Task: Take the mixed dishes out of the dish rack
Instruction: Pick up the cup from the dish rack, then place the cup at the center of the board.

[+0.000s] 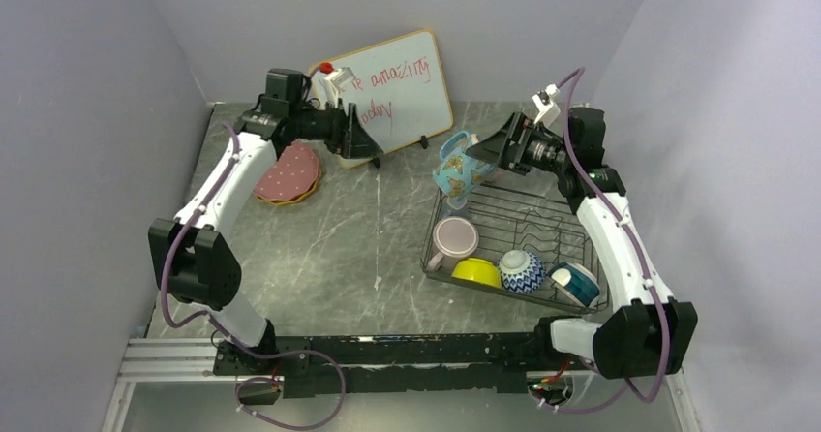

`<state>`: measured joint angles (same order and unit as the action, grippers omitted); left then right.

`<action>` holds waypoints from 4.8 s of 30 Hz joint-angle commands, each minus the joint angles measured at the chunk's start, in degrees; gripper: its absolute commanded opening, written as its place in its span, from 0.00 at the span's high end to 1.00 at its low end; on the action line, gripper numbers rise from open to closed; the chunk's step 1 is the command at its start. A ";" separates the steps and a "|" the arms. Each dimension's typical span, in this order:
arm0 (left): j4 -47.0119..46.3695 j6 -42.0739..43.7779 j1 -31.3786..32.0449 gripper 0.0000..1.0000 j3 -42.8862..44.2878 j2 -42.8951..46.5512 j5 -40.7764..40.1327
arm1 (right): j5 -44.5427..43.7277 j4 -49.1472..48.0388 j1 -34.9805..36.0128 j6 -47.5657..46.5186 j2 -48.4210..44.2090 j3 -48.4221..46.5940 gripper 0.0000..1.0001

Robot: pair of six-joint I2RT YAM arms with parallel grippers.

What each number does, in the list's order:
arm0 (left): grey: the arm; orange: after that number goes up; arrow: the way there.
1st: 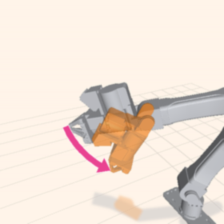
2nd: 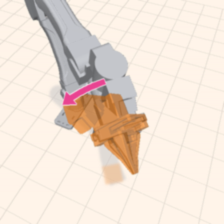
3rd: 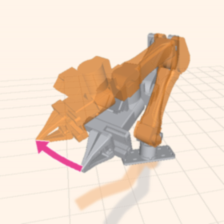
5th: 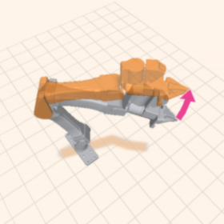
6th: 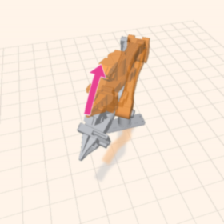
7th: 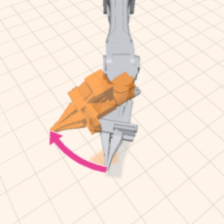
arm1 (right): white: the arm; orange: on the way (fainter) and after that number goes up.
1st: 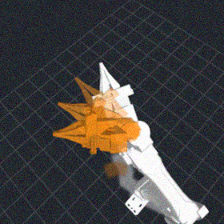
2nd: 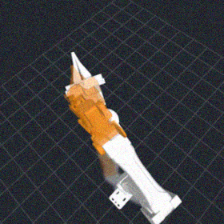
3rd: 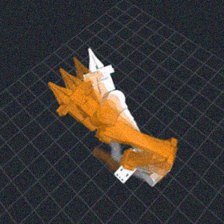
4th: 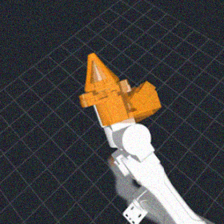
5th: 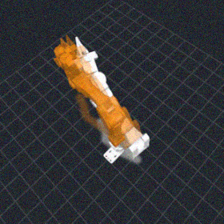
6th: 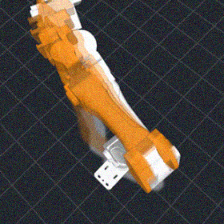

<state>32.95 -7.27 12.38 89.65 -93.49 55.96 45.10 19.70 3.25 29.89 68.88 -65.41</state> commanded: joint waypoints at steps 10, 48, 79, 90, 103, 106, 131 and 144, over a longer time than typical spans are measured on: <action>-35.70 -14.37 8.58 0.15 -12.33 0.58 6.10 | 12.46 -45.10 -1.74 39.83 6.49 8.96 1.00; -79.95 -26.16 14.59 0.35 -21.39 -6.56 6.11 | 12.38 -63.84 3.19 55.82 12.30 15.93 1.00; -92.11 -38.89 13.02 0.97 -26.62 -3.41 3.27 | 9.30 -65.39 3.49 53.17 11.39 19.65 0.37; -89.46 -38.26 9.92 0.97 -28.24 -0.46 2.12 | 9.87 -63.15 1.44 52.29 10.01 18.84 0.06; -88.10 -37.51 7.33 0.97 -29.46 1.87 2.15 | 10.57 -61.18 -0.68 50.82 9.05 18.11 0.01; -80.82 -33.87 5.58 0.97 -28.51 3.93 3.29 | 11.51 -57.94 -2.26 47.25 8.37 16.19 0.01; 35.76 38.22 -20.47 0.97 -4.82 11.84 -26.58 | 5.44 14.03 -6.94 -38.52 4.66 -3.86 0.01; 39.05 46.75 -31.72 0.97 -2.26 -0.07 -41.16 | 3.69 12.56 -6.89 -40.47 0.19 0.02 0.01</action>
<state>72.23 36.62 -18.26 83.50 -91.85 17.30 50.48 33.32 -3.60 -8.32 71.09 -66.15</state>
